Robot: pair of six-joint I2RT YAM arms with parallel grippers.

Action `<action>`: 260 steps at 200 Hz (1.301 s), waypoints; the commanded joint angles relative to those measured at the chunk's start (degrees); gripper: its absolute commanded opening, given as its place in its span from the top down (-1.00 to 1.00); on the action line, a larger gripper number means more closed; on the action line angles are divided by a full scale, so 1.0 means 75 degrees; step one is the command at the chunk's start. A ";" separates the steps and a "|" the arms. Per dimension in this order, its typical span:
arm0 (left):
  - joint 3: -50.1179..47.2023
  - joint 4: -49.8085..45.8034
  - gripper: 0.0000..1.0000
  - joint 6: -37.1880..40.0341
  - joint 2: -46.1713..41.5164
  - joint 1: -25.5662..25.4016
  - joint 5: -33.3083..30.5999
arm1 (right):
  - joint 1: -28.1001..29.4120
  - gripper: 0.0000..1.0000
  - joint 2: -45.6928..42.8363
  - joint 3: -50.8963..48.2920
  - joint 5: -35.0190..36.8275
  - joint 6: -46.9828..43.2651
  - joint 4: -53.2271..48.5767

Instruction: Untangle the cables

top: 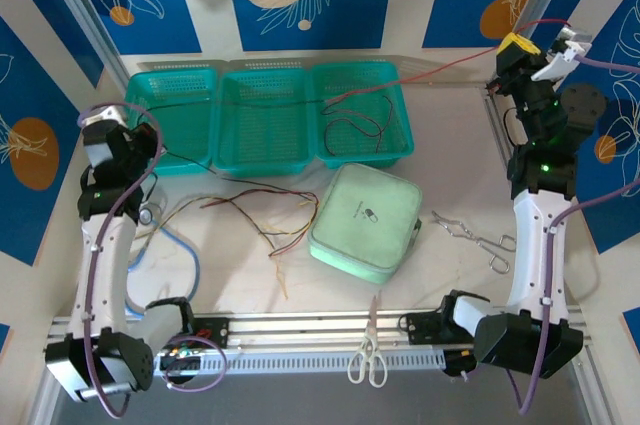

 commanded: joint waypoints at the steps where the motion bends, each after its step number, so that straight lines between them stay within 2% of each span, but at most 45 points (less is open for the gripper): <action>1: -0.0216 0.0670 1.00 -0.0610 -0.0332 0.0231 -0.0035 | -0.0236 1.00 -0.0174 0.0155 -0.0344 0.0010 -0.0026; 26: -0.0227 0.0469 1.00 -0.0697 -0.0352 0.0507 -0.0184 | -0.0261 1.00 -0.0172 0.0279 -0.0286 -0.0417 -0.0349; 56: -0.0283 0.0468 1.00 -0.1047 -0.0448 0.1268 0.0323 | -0.0570 1.00 -0.0310 0.0303 -0.0255 -0.0589 -0.0559; 108: -0.0456 0.0723 1.00 -0.1297 -0.0343 0.1406 0.0989 | -0.0660 1.00 -0.0243 0.0157 -0.0564 -0.0282 -0.0481; 159: 0.0356 0.0208 1.00 -0.0793 -0.0490 0.1383 0.1300 | -0.0428 1.00 0.0018 0.0388 -0.1051 -0.0172 -0.0617; 184: 0.0675 0.0304 1.00 -0.0861 -0.0376 0.1380 0.1541 | 0.0050 1.00 0.0266 0.0586 -0.0986 -0.0123 -0.0544; 234: 0.1075 0.0526 1.00 -0.1200 -0.0180 0.1362 0.1775 | 0.1935 1.00 0.1501 0.1898 -0.0797 -0.0881 -0.0969; 260: 0.1112 0.0433 1.00 -0.1037 -0.0257 0.1314 0.1857 | 0.2508 1.00 0.2282 0.2608 -0.0638 -0.1062 -0.1024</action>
